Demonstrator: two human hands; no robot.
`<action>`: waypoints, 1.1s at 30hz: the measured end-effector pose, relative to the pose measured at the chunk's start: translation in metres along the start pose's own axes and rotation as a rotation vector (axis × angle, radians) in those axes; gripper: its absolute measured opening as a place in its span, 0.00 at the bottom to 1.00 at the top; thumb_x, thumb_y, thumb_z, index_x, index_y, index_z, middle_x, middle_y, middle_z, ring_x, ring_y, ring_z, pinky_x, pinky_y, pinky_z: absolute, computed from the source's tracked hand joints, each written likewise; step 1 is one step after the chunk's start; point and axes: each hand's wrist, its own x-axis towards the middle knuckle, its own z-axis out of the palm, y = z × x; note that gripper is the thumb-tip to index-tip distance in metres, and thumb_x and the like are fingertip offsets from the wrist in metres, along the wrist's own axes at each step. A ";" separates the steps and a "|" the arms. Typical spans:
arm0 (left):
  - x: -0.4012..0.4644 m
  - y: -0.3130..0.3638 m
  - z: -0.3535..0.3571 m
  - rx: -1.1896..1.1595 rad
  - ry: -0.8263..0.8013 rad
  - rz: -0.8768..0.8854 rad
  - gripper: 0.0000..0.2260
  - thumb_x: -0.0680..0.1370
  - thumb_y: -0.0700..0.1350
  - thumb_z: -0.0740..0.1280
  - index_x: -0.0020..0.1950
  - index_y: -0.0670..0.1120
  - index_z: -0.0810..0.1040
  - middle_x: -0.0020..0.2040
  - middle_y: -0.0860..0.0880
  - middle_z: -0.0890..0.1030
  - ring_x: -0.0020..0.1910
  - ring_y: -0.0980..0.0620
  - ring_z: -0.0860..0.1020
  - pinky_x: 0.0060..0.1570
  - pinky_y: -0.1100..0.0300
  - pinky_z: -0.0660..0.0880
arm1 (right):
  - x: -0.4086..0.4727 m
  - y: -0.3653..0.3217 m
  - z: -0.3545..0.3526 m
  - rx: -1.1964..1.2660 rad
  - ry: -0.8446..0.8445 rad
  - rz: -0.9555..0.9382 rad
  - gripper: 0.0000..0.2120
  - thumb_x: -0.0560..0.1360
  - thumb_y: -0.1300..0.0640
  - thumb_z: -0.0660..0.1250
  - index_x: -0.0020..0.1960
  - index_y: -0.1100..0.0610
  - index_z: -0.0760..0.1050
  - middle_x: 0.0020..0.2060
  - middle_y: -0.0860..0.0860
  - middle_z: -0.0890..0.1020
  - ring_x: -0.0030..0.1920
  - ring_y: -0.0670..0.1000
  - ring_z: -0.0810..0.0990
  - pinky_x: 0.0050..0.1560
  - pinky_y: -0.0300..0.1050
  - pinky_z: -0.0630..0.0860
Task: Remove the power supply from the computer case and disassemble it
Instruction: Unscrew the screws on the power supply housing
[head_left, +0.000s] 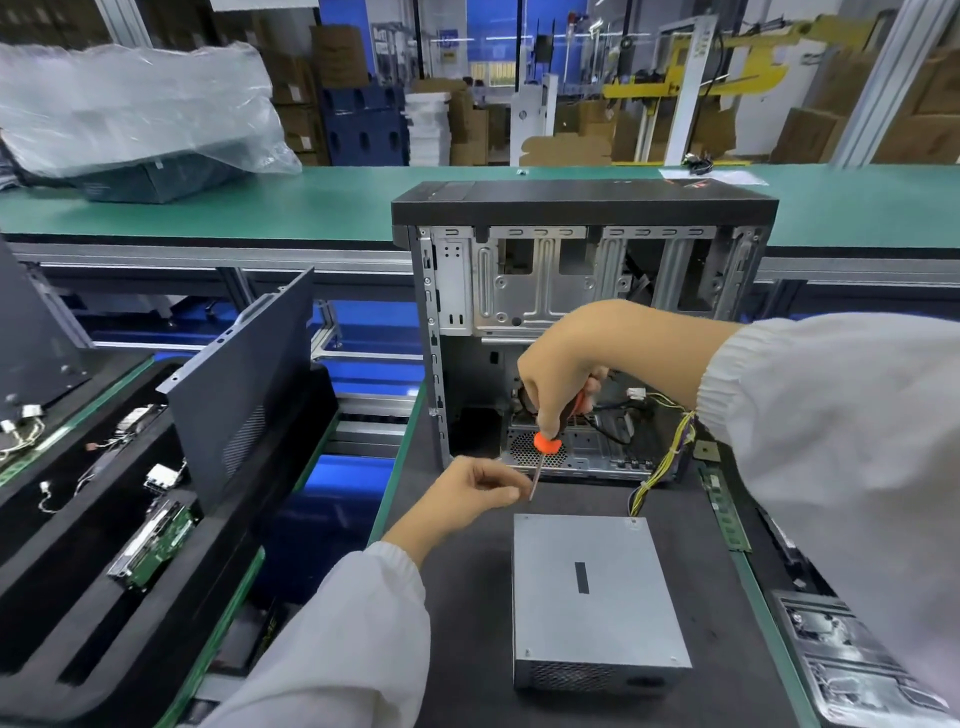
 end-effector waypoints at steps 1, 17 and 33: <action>-0.002 -0.006 0.001 0.028 -0.026 -0.037 0.08 0.77 0.35 0.69 0.55 0.41 0.84 0.51 0.45 0.85 0.52 0.51 0.82 0.58 0.59 0.78 | 0.000 0.002 0.000 0.030 -0.014 0.000 0.14 0.76 0.48 0.67 0.43 0.60 0.75 0.31 0.53 0.76 0.23 0.49 0.66 0.22 0.33 0.61; -0.014 -0.034 0.027 -0.378 0.116 -0.216 0.07 0.75 0.33 0.70 0.47 0.44 0.85 0.49 0.43 0.85 0.51 0.46 0.83 0.55 0.52 0.80 | 0.010 0.002 0.012 0.094 -0.045 0.006 0.14 0.76 0.50 0.66 0.45 0.62 0.76 0.32 0.54 0.75 0.25 0.49 0.65 0.24 0.36 0.61; -0.010 -0.027 0.034 -0.444 0.188 -0.294 0.05 0.75 0.32 0.68 0.45 0.38 0.83 0.44 0.43 0.84 0.43 0.51 0.83 0.41 0.62 0.80 | 0.011 0.004 0.013 0.113 -0.026 0.007 0.14 0.76 0.49 0.66 0.45 0.62 0.75 0.32 0.55 0.76 0.24 0.48 0.65 0.24 0.37 0.62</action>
